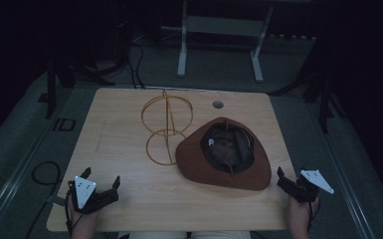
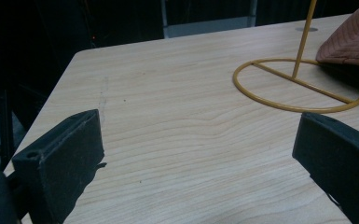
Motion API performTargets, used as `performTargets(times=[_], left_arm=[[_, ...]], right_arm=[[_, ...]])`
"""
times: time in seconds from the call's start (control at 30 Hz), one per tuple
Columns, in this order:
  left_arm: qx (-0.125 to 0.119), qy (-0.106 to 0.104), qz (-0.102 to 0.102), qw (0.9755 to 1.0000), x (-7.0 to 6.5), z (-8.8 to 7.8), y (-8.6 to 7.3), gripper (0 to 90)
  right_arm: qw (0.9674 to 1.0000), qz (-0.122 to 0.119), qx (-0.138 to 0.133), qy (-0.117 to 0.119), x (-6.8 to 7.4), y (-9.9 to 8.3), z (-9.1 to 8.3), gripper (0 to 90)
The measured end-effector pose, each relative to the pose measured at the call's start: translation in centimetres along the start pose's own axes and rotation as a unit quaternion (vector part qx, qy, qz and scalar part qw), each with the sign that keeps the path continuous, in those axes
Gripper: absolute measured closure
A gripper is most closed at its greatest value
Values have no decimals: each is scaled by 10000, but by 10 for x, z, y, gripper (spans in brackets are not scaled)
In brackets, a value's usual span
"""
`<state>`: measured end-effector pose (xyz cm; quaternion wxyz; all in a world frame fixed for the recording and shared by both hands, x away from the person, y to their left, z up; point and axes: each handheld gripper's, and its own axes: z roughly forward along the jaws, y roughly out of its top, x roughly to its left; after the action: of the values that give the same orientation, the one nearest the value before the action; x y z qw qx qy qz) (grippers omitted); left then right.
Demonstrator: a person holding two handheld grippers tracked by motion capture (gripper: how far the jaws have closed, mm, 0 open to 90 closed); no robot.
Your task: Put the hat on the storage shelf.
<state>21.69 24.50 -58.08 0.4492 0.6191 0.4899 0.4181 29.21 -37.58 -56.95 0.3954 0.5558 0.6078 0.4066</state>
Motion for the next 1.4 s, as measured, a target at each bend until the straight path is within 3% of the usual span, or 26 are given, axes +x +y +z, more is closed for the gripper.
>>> performTargets(times=[0.13, 0.23, 0.3, 0.4, 0.57, 0.83, 0.97, 1.0, 1.03, 1.23, 1.4], left_arm=[[9, -44, -7, 10000, 0, 0, 0, 24], [28, -85, -11, 10000, -1, 1, 0, 24], [69, -152, -10, 9999, -3, 1, 0, 24], [131, -161, 60, 9998, -6, 2, 1, 24], [173, -171, 102, 9997, -9, 2, 2, 25], [322, -405, -24, 9987, -16, 0, 6, 40], [474, -513, -50, 9975, -18, 1, 7, 41], [582, -624, -45, 9963, -21, 1, 8, 41], [607, -683, -59, 9958, -22, 1, 8, 41], [771, -1126, -162, 9905, -29, 2, 12, 40], [942, -1157, -59, 9888, -33, 4, 12, 40]], right_arm=[[9998, 34, 95, 170, -1, 0, 0, 139], [9984, 78, 326, 466, -1, 2, 0, 141], [9979, -22, 465, 445, 2, 5, -1, 142], [9963, 84, 536, 661, 5, 10, -4, 143], [9951, -13, 587, 798, 13, 26, -12, 143], [9905, -210, 828, 1075, 24, 58, -15, 125], [9908, -370, 776, 1048, 30, 68, -14, 104], [9913, -436, 753, 988, 32, 71, -14, 104], [9887, -468, 850, 1143, 35, 79, -12, 132], [9878, -669, 726, 1204, 47, 99, -4, 137], [9855, -447, 699, 1478, 57, 110, 7, 142]])
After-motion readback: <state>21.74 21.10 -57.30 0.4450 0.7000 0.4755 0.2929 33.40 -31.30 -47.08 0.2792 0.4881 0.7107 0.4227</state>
